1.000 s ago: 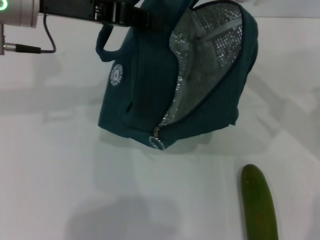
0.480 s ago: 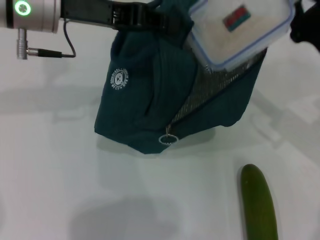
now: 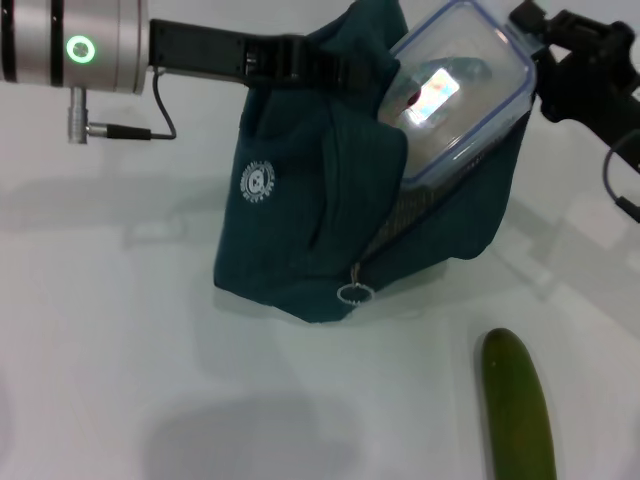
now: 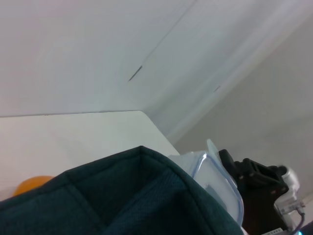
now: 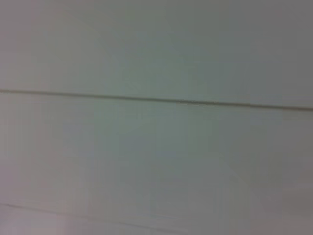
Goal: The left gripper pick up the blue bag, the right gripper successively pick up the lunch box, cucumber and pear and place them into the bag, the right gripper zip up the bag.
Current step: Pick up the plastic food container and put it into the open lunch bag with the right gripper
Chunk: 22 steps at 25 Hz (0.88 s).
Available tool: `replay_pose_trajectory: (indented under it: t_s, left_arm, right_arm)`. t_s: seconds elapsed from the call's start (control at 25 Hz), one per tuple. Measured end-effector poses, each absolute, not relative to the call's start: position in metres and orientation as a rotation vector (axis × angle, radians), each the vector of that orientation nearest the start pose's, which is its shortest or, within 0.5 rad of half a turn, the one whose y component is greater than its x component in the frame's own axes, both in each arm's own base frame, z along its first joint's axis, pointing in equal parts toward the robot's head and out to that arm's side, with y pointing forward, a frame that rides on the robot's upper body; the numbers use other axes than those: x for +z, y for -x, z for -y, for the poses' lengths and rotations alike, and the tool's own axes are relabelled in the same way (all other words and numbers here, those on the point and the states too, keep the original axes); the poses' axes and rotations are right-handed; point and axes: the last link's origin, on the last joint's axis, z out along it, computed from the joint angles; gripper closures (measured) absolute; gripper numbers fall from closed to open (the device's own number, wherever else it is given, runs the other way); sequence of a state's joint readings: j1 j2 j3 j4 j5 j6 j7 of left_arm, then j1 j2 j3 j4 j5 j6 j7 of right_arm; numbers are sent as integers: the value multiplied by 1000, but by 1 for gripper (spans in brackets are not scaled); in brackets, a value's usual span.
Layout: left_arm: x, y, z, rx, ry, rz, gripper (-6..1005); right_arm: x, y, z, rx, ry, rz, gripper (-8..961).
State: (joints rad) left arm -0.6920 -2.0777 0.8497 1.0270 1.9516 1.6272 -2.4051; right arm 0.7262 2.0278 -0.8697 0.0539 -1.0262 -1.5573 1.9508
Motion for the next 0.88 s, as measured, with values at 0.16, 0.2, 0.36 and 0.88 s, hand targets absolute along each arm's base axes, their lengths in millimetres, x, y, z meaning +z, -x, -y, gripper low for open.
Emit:
replay_pose_trajectory:
  t_s: [0.16, 0.2, 0.36, 0.88]
  left_arm:
    - [33, 157, -379, -742, 2689, 1368, 933]
    - [32, 160, -379, -742, 2685, 1372, 933]
    - [29, 166, -381, -742, 2665, 1382, 933]
    - [29, 173, -384, -735, 2643, 1384, 932]
  right_arm:
    - [-19, -212, -363, 1864, 1820, -1900, 859]
    - [-21, -212, -365, 1839, 1828, -1897, 859]
    - [-24, -210, -370, 1797, 1849, -1873, 859]
    - [-37, -189, -376, 1666, 2046, -1848, 856]
